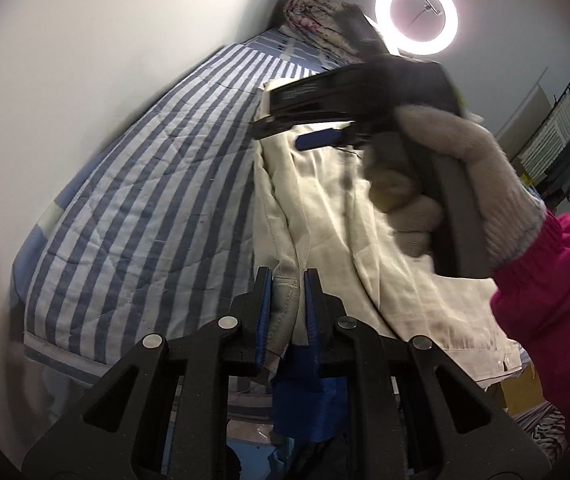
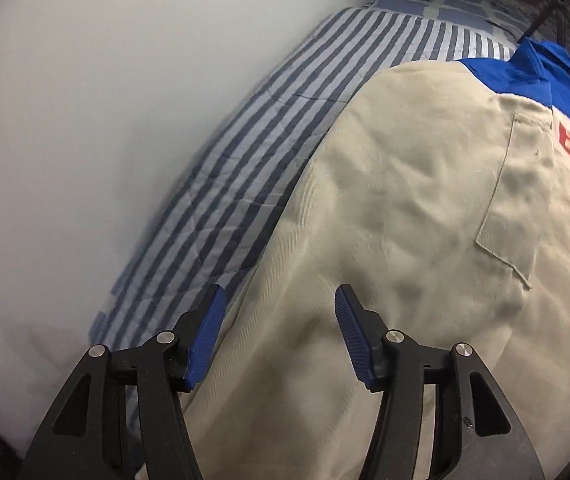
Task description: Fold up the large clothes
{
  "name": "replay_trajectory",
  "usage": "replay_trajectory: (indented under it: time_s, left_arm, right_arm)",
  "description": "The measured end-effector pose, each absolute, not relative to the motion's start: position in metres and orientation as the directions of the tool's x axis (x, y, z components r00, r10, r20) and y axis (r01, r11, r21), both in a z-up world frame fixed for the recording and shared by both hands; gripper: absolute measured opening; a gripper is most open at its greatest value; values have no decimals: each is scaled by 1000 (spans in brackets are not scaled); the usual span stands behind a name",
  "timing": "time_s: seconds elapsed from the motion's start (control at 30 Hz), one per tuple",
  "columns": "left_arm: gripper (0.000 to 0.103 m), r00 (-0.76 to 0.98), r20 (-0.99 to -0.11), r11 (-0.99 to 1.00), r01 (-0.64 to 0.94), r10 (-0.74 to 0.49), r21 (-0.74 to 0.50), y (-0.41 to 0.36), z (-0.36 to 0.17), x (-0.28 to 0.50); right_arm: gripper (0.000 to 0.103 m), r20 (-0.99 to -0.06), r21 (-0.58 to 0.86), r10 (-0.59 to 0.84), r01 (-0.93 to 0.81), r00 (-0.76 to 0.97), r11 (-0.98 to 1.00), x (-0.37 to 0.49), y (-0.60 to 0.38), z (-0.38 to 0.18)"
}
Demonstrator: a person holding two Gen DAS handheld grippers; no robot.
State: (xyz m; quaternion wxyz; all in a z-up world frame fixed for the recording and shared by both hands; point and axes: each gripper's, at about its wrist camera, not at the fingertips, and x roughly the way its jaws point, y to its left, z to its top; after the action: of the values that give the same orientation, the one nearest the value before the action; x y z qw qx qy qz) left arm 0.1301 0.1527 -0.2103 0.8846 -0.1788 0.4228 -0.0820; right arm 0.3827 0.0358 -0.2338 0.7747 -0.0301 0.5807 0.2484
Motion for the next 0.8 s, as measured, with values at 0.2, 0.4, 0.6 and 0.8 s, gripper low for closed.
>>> replay_trajectory:
  time_s: [0.2, 0.4, 0.6, 0.8]
  left_arm:
    - [14, 624, -723, 932, 24, -297, -362, 133, -209, 137]
    - [13, 620, -724, 938, 55, -300, -342, 105, -206, 150]
    - [13, 636, -711, 950, 132, -300, -282, 63, -195, 150]
    - [13, 635, -706, 949, 228, -314, -217, 7, -190, 149]
  right_arm:
    - [56, -945, 167, 261, -393, 198, 904, 389, 52, -248]
    - [9, -956, 97, 204, -429, 211, 898, 388, 65, -256]
    - [4, -885, 276, 389, -386, 256, 880, 380, 19, -229]
    - [4, -777, 460, 540, -294, 322, 838, 373, -54, -214]
